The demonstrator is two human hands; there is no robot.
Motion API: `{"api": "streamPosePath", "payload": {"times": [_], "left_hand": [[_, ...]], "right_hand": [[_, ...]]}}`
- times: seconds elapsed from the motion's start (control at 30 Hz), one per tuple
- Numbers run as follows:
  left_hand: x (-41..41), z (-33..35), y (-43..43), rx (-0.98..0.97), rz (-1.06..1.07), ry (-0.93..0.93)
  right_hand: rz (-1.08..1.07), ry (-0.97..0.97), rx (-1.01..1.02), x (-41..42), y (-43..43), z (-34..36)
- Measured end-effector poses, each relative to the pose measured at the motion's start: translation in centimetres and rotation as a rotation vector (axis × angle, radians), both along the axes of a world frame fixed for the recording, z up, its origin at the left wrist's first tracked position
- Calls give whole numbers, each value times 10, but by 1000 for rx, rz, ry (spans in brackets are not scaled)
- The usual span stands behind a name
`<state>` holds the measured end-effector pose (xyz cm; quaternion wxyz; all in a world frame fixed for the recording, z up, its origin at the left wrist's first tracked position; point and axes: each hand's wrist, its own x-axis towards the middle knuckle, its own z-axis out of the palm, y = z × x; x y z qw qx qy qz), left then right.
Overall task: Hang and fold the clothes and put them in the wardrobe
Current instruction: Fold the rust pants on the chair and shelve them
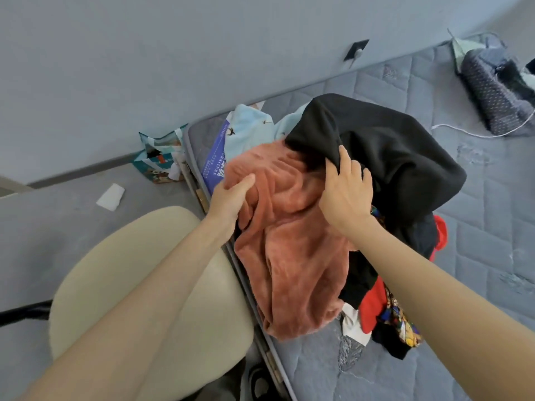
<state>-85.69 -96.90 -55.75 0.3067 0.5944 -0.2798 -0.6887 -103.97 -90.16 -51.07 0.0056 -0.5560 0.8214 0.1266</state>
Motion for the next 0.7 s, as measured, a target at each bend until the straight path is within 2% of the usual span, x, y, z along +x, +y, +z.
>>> {"api": "streamPosePath", "payload": {"times": [0.1,0.17,0.3,0.4,0.43,0.5,0.6,0.7], "left_hand": [[40,59,-2,-173,62,6],[60,98,7,-292,24,-12],[90,174,50,-594,-178,-172],[121,228,93,-720,-226,-221],[132,244,109,-736,-225,-225],[154,270,141,-774,-186,-256],[187,300,183,-860,-13,-417],[222,329,223,-863,200,-507]], "right_hand": [[-140,-150,5,4,0,26],[-118,-295,-20,15,1,45],[193,-628,-86,50,10,93],[468,-647,13,80,28,128],[533,-708,43,92,38,140],[596,-898,85,119,62,162],[676,-987,88,153,94,194],[648,-1121,-82,185,121,229]]}}
